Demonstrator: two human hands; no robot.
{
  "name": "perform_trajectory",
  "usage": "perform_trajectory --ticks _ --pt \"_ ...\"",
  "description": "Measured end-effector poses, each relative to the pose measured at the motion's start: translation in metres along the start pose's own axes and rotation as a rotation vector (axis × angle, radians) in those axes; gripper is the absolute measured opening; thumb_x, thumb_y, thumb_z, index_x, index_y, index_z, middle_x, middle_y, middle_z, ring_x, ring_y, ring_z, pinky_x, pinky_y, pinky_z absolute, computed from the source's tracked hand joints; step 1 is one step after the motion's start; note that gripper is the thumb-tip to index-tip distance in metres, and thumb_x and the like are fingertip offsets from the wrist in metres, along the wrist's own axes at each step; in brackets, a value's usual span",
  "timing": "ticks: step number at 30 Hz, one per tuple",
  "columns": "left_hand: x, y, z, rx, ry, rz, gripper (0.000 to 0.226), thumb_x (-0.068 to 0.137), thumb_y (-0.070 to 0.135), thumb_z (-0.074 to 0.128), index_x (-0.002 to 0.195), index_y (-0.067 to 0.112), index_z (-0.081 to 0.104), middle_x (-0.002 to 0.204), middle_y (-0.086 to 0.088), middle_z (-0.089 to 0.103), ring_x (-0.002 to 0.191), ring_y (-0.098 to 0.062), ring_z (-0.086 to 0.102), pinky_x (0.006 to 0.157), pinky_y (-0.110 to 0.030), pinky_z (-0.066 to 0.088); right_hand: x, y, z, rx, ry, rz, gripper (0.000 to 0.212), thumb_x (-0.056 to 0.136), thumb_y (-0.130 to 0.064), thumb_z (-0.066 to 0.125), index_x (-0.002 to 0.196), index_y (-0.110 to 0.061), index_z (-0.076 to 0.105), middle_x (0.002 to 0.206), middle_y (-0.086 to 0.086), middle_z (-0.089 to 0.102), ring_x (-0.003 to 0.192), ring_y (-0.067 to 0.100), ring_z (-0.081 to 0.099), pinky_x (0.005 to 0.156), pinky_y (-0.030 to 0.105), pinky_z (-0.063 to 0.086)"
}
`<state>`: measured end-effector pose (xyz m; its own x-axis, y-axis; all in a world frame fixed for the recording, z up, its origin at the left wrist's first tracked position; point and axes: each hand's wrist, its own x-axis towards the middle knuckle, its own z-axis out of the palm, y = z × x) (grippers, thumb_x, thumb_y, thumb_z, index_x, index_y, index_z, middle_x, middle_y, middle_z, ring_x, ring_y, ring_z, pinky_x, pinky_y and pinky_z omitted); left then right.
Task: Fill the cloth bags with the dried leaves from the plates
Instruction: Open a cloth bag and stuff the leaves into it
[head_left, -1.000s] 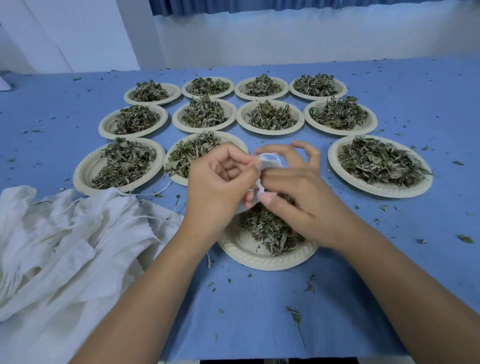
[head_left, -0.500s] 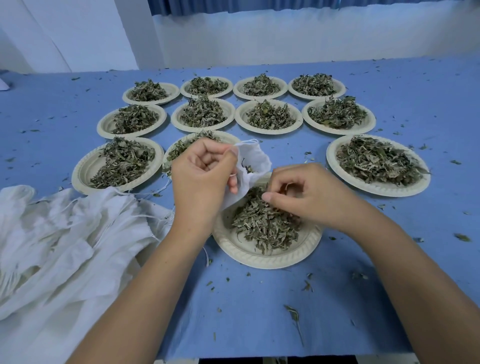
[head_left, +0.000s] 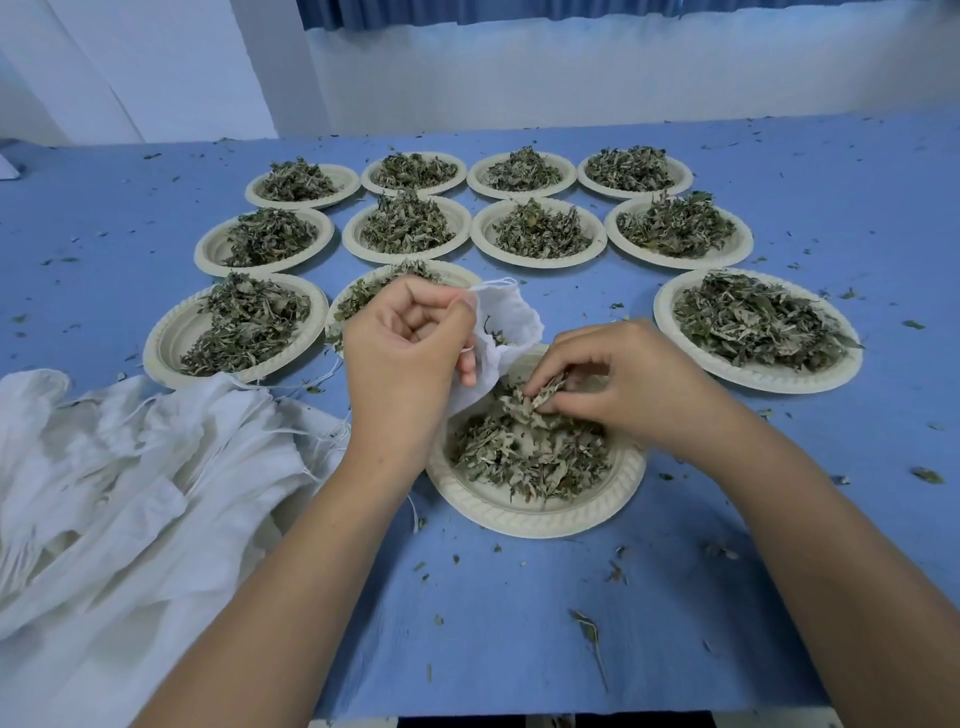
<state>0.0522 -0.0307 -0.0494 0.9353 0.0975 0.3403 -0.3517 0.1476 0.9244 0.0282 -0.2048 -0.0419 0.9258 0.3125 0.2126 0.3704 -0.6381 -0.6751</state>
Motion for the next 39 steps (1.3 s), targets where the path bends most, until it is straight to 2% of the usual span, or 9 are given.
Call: perform_trajectory --ticks 3,8,13,16,20,24,29,34,39 --pt "0.000 0.000 -0.001 -0.013 0.044 0.009 0.017 0.089 -0.006 0.059 0.076 0.005 0.061 0.048 0.005 0.055 0.038 -0.008 0.047 0.043 -0.020 0.042 -0.003 -0.005 -0.006 0.273 0.114 0.014 0.014 0.071 -0.010 0.080 0.080 -0.019 0.076 0.079 0.002 0.073 0.073 0.026 0.068 0.080 0.044 0.056" --pt "0.000 -0.002 -0.001 0.045 -0.014 0.008 0.016 0.089 -0.006 0.060 0.076 0.003 0.061 0.048 0.004 0.057 0.037 -0.008 0.048 0.043 -0.019 0.043 -0.005 -0.010 -0.010 0.660 0.290 -0.089 0.016 0.063 -0.013 0.074 0.080 -0.015 0.074 0.076 -0.003 0.074 0.072 0.009 0.070 0.072 0.019 0.056" --pt "-0.005 -0.004 0.002 0.124 -0.154 0.017 0.017 0.088 -0.003 0.064 0.075 0.007 0.062 0.048 0.004 0.059 0.037 -0.007 0.049 0.044 -0.016 0.043 -0.002 -0.010 -0.007 0.734 0.418 -0.123 0.017 0.064 -0.010 0.072 0.075 -0.022 0.076 0.069 -0.010 0.072 0.065 0.000 0.066 0.066 0.012 0.051" --pt "-0.009 -0.002 0.004 0.129 -0.187 0.035 0.017 0.087 0.000 0.067 0.074 0.009 0.062 0.050 0.003 0.060 0.038 -0.005 0.050 0.042 -0.016 0.044 -0.002 -0.009 0.001 0.624 0.386 -0.104 0.016 0.067 -0.008 0.075 0.082 -0.014 0.073 0.075 -0.006 0.074 0.071 0.008 0.070 0.070 0.020 0.056" --pt "-0.011 -0.002 0.004 0.125 -0.199 0.022 0.018 0.088 0.000 0.066 0.074 0.011 0.061 0.049 0.004 0.058 0.039 -0.006 0.050 0.040 -0.019 0.045 0.001 -0.006 0.015 0.132 0.427 -0.219 0.022 0.073 0.008 0.074 0.090 -0.005 0.073 0.087 0.004 0.069 0.079 0.016 0.067 0.077 0.032 0.057" --pt "-0.008 -0.001 0.003 0.118 -0.144 0.017 0.013 0.088 0.000 0.066 0.076 0.006 0.062 0.049 0.002 0.057 0.037 -0.008 0.049 0.040 -0.019 0.043 0.001 -0.005 0.012 0.190 0.380 -0.266 0.027 0.074 0.006 0.076 0.098 -0.001 0.064 0.099 0.009 0.055 0.086 0.013 0.061 0.079 0.022 0.054" --pt "-0.009 -0.001 0.003 0.109 -0.155 0.023 0.010 0.088 -0.002 0.065 0.079 0.001 0.062 0.050 0.002 0.058 0.037 -0.006 0.050 0.042 -0.018 0.045 -0.001 -0.008 0.014 0.016 0.476 -0.432 0.009 0.077 0.006 0.074 0.084 0.004 0.069 0.083 0.011 0.065 0.077 0.014 0.063 0.075 0.021 0.054" --pt "-0.008 0.000 0.003 0.077 -0.137 -0.028 0.014 0.089 -0.001 0.064 0.076 0.006 0.062 0.049 0.004 0.057 0.037 -0.006 0.048 0.041 -0.016 0.042 0.003 -0.005 0.018 -0.202 0.411 -0.431 0.011 0.077 0.011 0.066 0.081 0.002 0.073 0.081 0.008 0.071 0.076 0.027 0.063 0.071 0.044 0.051" --pt "-0.006 0.001 0.003 0.068 -0.096 -0.016 0.013 0.089 -0.001 0.064 0.077 0.004 0.061 0.048 0.004 0.056 0.036 -0.005 0.047 0.041 -0.014 0.040 -0.003 -0.010 0.009 -0.169 0.515 -0.412 0.025 0.084 -0.011 0.047 0.086 -0.006 0.071 0.091 -0.003 0.069 0.089 0.021 0.055 0.085 0.038 0.037"
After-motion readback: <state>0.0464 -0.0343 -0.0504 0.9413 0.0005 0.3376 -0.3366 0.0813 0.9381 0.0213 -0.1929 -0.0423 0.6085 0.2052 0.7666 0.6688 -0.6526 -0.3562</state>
